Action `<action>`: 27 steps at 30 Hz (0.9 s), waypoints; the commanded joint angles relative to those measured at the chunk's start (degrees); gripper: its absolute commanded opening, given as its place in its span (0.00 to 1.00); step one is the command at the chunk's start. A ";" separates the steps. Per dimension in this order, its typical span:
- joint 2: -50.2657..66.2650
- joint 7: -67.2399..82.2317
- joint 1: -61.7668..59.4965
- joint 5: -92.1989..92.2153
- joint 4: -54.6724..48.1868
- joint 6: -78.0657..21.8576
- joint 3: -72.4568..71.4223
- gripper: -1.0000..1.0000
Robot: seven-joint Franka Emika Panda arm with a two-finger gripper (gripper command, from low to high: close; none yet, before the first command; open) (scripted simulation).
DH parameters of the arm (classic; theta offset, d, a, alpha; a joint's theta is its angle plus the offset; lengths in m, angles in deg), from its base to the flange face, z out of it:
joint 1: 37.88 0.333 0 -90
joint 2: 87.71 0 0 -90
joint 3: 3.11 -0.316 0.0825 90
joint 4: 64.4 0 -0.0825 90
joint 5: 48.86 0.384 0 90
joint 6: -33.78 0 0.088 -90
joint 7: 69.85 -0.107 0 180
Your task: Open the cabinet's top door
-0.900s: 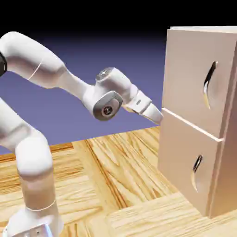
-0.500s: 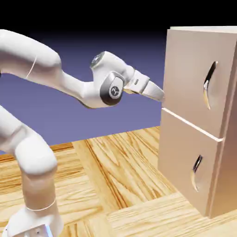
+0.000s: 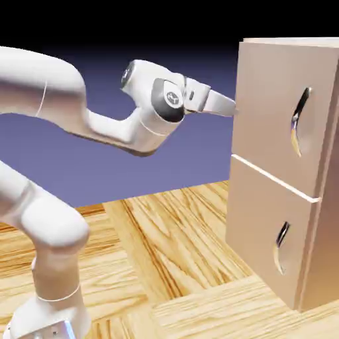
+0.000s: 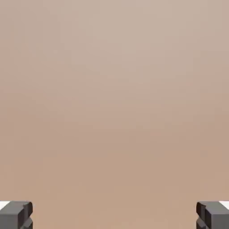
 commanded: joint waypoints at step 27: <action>-8.58 -49.46 22.55 -67.29 -14.37 -0.33 26.03 0.50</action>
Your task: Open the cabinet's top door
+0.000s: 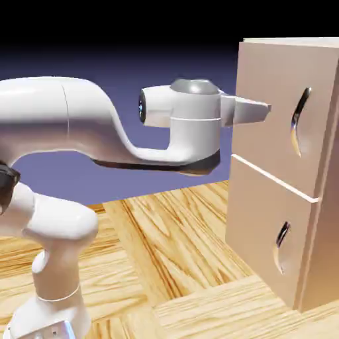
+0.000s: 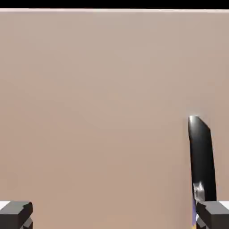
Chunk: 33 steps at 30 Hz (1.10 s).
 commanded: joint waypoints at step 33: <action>4.63 -19.68 -10.55 -10.58 7.39 -15.29 -7.22 0.00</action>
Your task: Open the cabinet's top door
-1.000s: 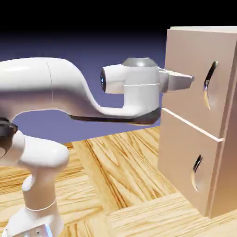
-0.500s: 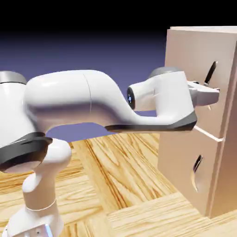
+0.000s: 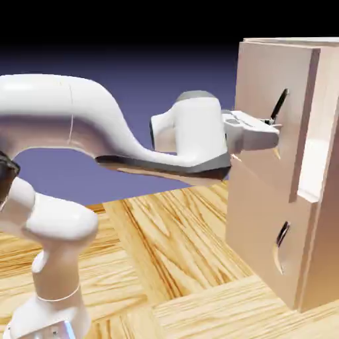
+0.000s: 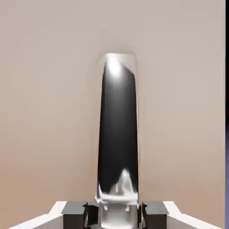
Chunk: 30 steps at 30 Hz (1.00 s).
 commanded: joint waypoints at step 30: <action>-13.23 11.10 -45.61 52.31 22.04 -12.54 -55.39 0.00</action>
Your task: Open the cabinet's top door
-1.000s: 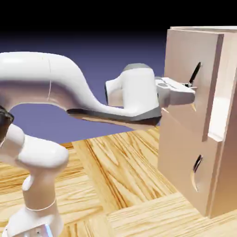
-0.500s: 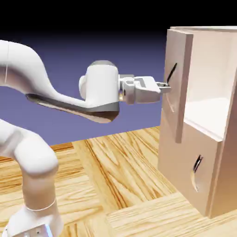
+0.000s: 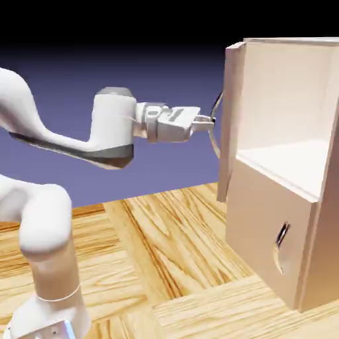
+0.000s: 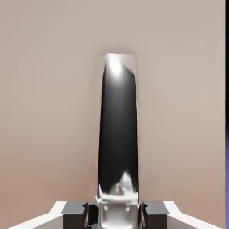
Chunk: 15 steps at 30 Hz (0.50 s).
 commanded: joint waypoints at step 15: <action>-2.27 10.39 3.88 36.10 -3.44 -31.87 -26.46 0.00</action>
